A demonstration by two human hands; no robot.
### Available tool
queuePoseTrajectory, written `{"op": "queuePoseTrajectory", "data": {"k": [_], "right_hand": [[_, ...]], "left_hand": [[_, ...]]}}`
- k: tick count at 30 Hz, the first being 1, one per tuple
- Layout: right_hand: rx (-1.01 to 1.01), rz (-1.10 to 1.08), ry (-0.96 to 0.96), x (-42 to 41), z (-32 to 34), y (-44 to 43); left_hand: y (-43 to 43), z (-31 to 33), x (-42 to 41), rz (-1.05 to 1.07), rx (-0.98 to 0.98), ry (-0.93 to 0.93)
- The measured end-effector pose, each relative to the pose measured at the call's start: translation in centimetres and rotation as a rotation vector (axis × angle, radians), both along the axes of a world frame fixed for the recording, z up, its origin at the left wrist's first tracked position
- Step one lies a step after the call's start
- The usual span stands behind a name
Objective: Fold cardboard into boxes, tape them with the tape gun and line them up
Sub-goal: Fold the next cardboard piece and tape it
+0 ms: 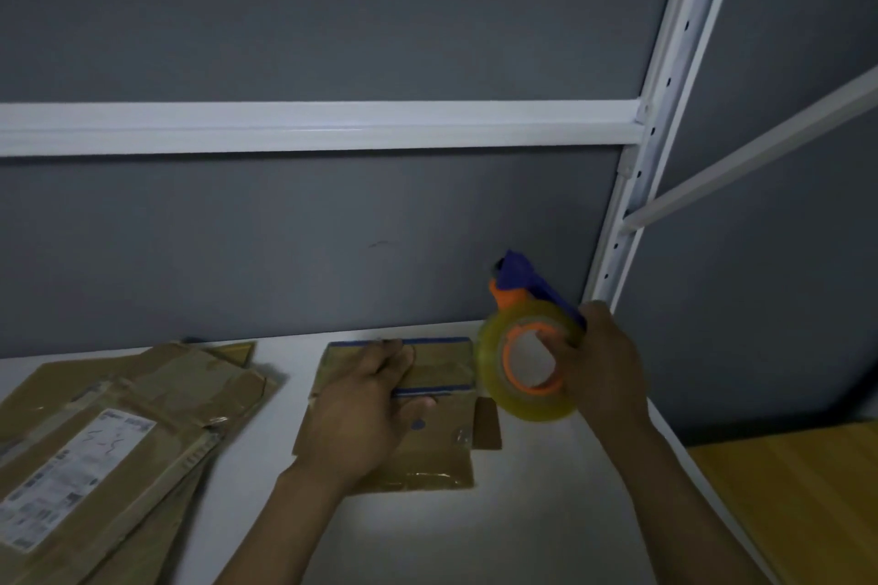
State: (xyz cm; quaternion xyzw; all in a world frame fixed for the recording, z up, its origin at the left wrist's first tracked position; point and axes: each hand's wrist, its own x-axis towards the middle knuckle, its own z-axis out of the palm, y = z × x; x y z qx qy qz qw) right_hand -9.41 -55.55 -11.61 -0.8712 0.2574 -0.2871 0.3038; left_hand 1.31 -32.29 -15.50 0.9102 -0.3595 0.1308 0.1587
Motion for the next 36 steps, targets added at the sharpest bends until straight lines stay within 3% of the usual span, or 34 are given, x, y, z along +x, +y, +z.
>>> {"op": "queuePoseTrajectory", "data": {"k": [5,8,10,15,18,22,27,32,36], "right_hand": [[-0.051,0.087,-0.179,2.2,4.4,2.3],[-0.08,0.169,-0.153,3.5,4.3,3.6],[-0.136,0.204,-0.109,4.1,3.7,4.1],[-0.148,0.239,-0.122,4.0,3.7,4.1],[-0.227,0.24,-0.071,3.8,4.5,4.0],[-0.317,0.335,-0.02,4.0,5.7,3.2],[-0.189,0.586,0.079,4.7,5.8,2.5],[-0.304,0.607,0.121,5.5,5.4,1.7],[-0.38,0.623,0.118,5.9,5.7,1.4]], "left_hand": [[0.2,0.6,0.2,0.028,0.006,0.186],[0.4,1.2,0.2,-0.042,-0.094,0.331],[0.4,2.6,0.0,-0.11,-0.331,0.483],[-0.4,7.8,0.3,0.046,-1.002,0.929],[-0.9,10.4,0.9,0.05,-1.153,1.142],[-1.5,11.2,1.4,0.126,-1.231,1.213],[-1.4,11.2,1.6,0.13,-1.289,1.28],[-0.4,11.7,2.5,0.199,-1.141,1.011],[2.2,11.5,4.2,0.314,-1.291,0.912]]}}
